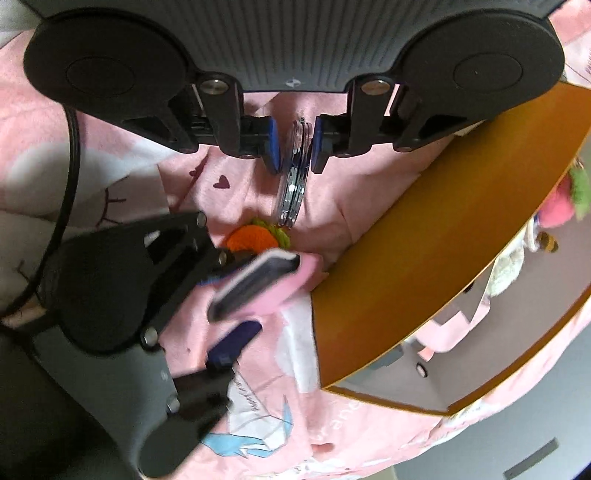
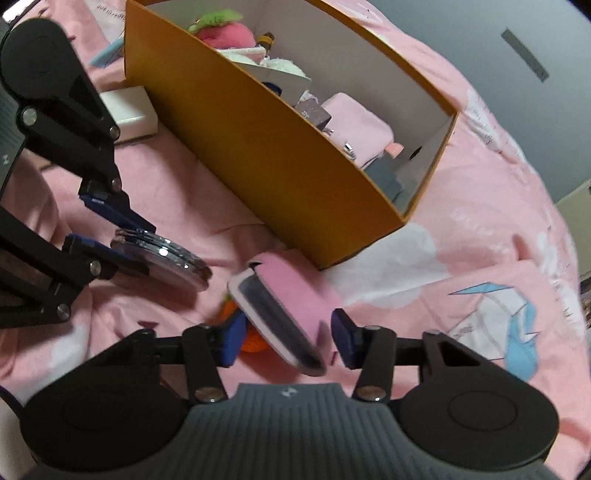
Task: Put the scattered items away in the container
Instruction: 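Grasp the compact mirror edgewise with the left tool while the right tool grasps the card holder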
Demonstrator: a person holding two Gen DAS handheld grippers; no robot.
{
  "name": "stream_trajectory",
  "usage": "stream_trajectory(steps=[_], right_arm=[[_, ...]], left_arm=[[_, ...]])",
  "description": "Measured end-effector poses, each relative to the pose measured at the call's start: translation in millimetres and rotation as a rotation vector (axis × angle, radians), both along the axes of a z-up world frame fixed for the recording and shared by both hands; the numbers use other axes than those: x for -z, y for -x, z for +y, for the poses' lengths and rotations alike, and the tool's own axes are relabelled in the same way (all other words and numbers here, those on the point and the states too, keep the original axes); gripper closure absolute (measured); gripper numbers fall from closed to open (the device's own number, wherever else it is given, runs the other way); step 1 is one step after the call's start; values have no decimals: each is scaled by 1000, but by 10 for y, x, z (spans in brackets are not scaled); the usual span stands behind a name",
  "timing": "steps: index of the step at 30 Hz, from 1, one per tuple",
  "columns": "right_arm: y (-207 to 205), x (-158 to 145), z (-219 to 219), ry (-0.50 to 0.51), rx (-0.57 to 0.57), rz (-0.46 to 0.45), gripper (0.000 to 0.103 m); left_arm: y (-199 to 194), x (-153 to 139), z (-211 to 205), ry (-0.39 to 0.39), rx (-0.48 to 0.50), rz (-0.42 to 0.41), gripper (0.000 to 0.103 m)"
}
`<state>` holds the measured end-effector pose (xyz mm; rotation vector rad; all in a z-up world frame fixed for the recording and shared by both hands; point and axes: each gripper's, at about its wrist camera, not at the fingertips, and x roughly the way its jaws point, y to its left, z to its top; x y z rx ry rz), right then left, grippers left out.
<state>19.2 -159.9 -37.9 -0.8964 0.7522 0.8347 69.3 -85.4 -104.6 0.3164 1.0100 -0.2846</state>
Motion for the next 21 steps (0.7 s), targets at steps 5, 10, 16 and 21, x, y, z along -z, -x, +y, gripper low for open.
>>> stream_trajectory(steps=[5, 10, 16, 21], right_arm=[[-28, 12, 3, -33, 20, 32, 54], [-2, -123, -39, -59, 54, 7, 70], [-148, -429, -256, -178, 199, 90, 85], [-376, -436, -475, -284, 362, 227, 84]], left_arm=[[-46, -27, 159, 82, -69, 20, 84], [-10, -99, 231, 114, -110, 24, 85], [10, -224, 344, 117, -171, 10, 86], [-37, -223, 575, 186, -262, 29, 87]])
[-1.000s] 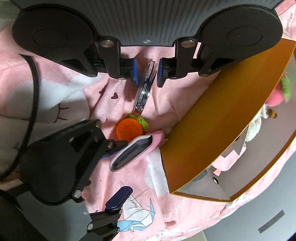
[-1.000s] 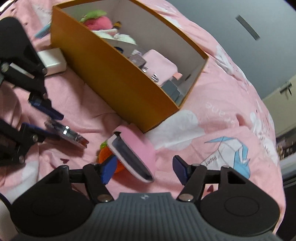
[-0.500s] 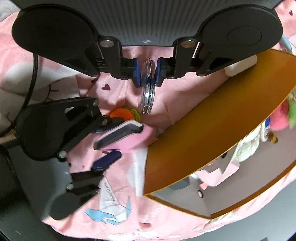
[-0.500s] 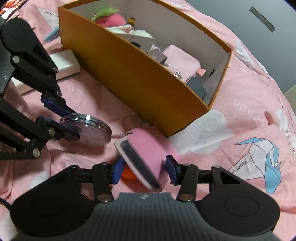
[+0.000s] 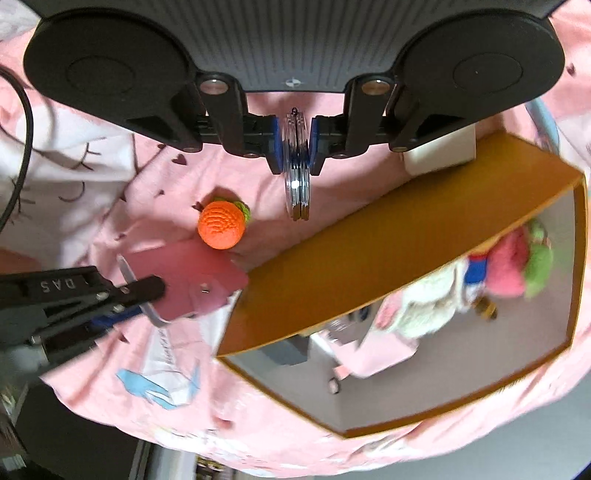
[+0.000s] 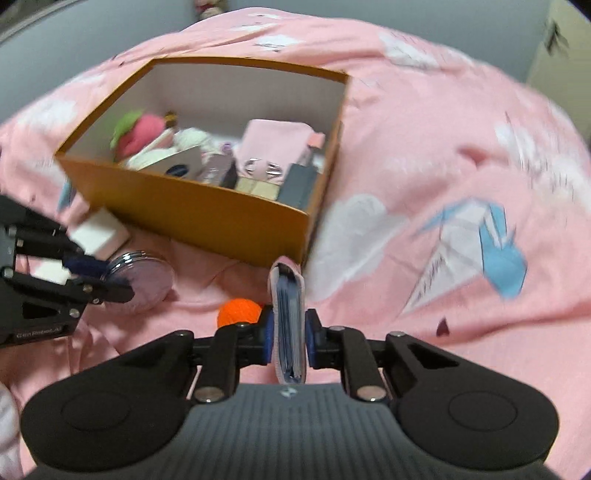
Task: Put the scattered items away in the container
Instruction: 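Grasp the compact mirror edgewise with the left tool while the right tool grasps the card holder, then lift the mirror over the box with the left tool while the right tool carries the card holder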
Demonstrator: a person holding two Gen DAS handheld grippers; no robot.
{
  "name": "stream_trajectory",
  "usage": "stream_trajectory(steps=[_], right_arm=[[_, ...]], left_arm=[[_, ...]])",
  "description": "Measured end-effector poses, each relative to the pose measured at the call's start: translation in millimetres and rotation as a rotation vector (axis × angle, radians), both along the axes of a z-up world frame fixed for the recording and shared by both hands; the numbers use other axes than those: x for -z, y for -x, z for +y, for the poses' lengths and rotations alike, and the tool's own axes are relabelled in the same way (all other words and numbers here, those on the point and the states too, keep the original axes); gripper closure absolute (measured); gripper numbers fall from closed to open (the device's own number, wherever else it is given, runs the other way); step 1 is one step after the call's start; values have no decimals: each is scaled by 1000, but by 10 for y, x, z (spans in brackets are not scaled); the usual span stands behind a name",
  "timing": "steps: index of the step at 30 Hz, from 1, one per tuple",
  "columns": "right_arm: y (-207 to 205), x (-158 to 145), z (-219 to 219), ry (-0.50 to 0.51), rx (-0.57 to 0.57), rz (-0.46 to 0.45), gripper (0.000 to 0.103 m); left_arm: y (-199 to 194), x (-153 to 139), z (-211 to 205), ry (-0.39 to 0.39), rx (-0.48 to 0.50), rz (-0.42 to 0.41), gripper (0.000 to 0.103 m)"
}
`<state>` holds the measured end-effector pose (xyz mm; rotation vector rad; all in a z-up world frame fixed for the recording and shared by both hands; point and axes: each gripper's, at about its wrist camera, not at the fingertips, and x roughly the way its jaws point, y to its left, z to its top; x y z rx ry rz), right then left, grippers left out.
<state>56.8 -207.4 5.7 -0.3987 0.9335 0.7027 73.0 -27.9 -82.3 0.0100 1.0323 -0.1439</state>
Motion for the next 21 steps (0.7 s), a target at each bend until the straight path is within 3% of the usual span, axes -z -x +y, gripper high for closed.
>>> stream_trajectory(steps=[7, 21], right_arm=[[-47, 176, 37, -7, 26, 2, 81], [-54, 228, 28, -10, 34, -10, 80]], left_arm=[[-68, 142, 168, 83, -73, 9, 86], [-90, 195, 48, 20, -52, 13, 85]])
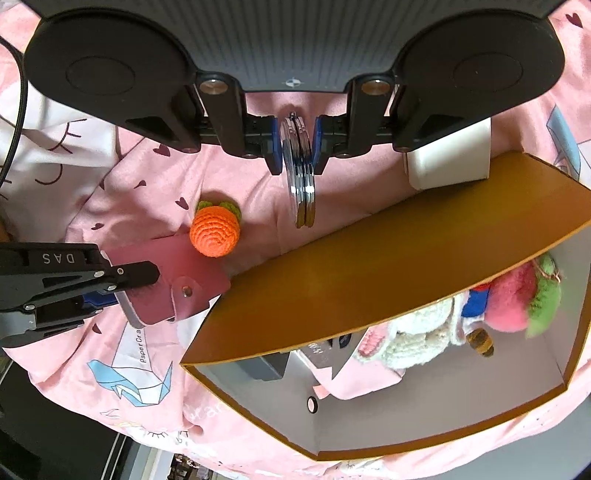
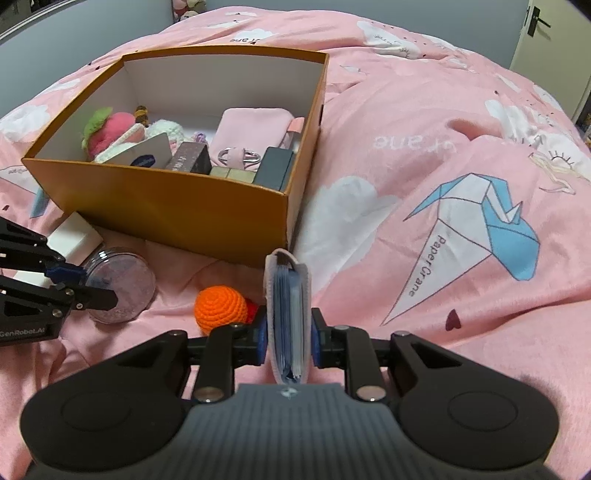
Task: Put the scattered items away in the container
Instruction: 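Lift the mirror over the box with the left tool while the right tool carries the card holder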
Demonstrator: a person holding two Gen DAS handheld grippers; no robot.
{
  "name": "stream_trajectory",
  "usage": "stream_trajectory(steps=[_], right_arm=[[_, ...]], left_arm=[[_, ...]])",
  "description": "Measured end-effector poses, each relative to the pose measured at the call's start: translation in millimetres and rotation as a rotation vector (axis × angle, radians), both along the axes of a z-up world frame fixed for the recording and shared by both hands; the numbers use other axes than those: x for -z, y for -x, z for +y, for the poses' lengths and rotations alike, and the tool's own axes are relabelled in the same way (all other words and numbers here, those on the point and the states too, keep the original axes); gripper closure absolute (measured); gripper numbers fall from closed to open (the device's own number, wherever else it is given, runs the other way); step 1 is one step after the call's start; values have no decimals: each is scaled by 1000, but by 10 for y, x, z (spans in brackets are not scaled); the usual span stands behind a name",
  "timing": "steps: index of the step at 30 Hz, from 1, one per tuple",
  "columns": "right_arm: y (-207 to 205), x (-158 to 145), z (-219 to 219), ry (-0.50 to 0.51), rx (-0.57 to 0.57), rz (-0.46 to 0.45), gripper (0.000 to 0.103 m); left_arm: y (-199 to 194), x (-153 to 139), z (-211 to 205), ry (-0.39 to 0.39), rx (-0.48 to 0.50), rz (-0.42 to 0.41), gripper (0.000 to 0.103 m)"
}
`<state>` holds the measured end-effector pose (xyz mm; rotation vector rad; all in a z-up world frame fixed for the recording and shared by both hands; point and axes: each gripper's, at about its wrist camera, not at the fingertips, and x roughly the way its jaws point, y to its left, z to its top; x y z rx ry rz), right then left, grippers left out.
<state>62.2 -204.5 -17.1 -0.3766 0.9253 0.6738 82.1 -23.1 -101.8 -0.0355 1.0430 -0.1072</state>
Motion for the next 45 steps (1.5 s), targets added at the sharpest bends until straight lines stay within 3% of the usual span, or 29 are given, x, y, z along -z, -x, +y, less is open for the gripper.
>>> stream_trajectory(steps=[9, 16, 22, 28, 35, 40, 45], right_arm=[[95, -138, -43, -6, 31, -21, 84], [237, -470, -142, -42, 46, -63, 84], [371, -843, -176, -99, 24, -122, 84], [458, -1170, -75, -171, -48, -189, 84], [422, -1358, 258, -217, -138, -273, 84], [307, -1362, 561, -182, -246, -340, 84], [138, -1241, 861, -70, -367, -426, 84]], left_arm=[[68, -37, 91, 42, -37, -31, 88], [170, -246, 131, 48, -36, -93, 88], [218, -522, 234, 64, -98, -184, 88], [290, -834, 344, 134, -121, -244, 88], [232, -1107, 434, 118, -147, -327, 88], [108, -1223, 550, 84, -165, -363, 88], [-76, -1235, 728, 46, -196, -360, 88]])
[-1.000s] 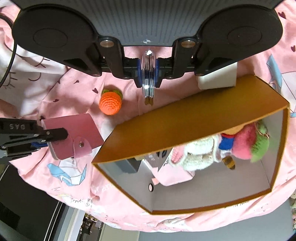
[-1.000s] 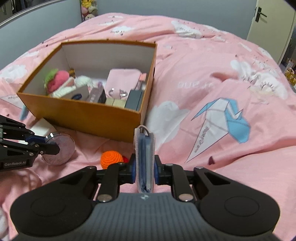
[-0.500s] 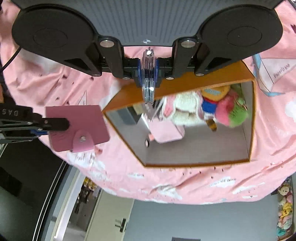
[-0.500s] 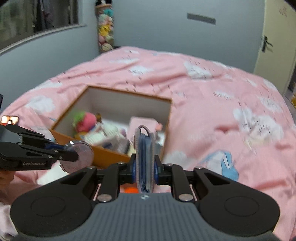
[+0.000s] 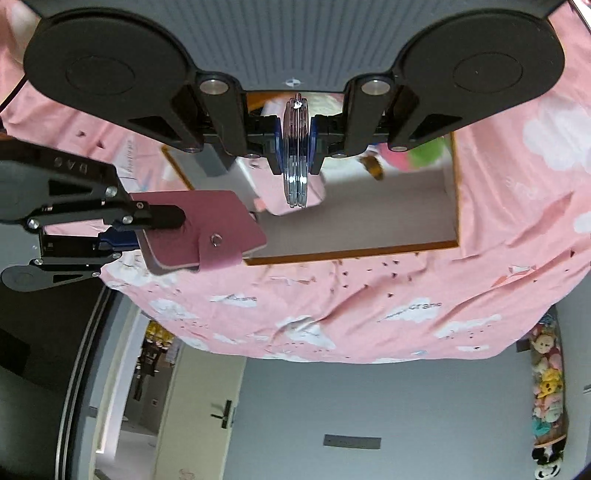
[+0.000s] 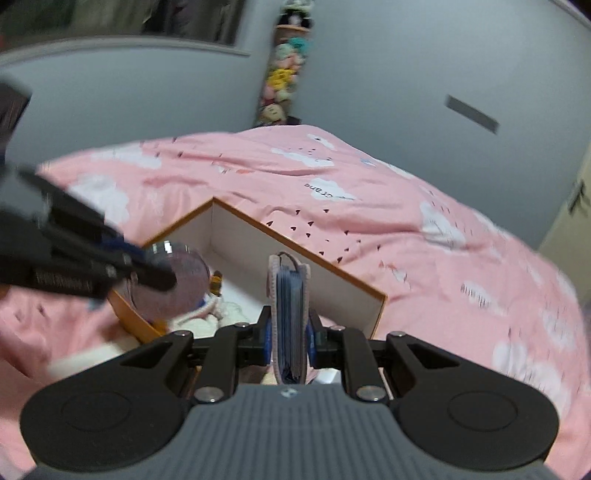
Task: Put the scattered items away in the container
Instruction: 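Lift the mirror over the box with the left tool while the right tool carries the card holder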
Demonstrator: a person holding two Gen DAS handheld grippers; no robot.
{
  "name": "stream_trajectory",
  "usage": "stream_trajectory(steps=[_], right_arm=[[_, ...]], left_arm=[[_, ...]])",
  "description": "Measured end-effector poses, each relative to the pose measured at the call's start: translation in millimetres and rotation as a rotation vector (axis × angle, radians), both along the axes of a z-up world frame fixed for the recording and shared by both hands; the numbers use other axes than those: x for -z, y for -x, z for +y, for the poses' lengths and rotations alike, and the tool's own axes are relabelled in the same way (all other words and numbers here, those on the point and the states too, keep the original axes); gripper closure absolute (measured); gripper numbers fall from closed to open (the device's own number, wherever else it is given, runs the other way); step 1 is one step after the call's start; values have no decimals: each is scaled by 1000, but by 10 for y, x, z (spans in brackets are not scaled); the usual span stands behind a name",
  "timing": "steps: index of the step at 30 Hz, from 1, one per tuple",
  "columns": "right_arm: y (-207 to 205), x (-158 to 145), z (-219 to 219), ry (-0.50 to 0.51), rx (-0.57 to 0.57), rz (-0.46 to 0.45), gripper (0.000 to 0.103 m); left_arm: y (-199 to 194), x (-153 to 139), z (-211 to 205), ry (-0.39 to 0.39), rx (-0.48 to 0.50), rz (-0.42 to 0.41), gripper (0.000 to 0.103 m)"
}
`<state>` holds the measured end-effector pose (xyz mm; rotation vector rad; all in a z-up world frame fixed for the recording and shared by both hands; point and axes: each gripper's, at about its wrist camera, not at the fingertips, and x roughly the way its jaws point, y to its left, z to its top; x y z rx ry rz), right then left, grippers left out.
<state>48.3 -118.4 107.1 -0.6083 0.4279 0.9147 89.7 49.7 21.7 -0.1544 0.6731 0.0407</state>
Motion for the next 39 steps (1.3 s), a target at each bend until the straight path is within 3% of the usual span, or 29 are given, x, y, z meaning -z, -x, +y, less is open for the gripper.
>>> stream_trajectory(steps=[9, 13, 19, 26, 30, 34, 39], right_arm=[[-266, 483, 472, 277, -156, -278, 84], [-392, 699, 621, 380, -253, -332, 84], [-542, 927, 755, 474, -310, -391, 84], [-533, 1087, 785, 559, -373, -362, 80], [-573, 956, 760, 546, -385, -250, 67], [-622, 837, 717, 550, -372, -201, 63], [-816, 755, 671, 485, -310, -12, 61]], left_arm=[[-202, 71, 348, 15, -67, 36, 88], [-290, 117, 372, 19, -64, 53, 88], [-415, 174, 399, 22, -54, 67, 88], [-501, 226, 421, 20, -51, 84, 88], [-526, 238, 433, 21, -52, 89, 88], [-541, 241, 438, 22, -50, 90, 88], [-551, 257, 430, 25, -45, 94, 88]])
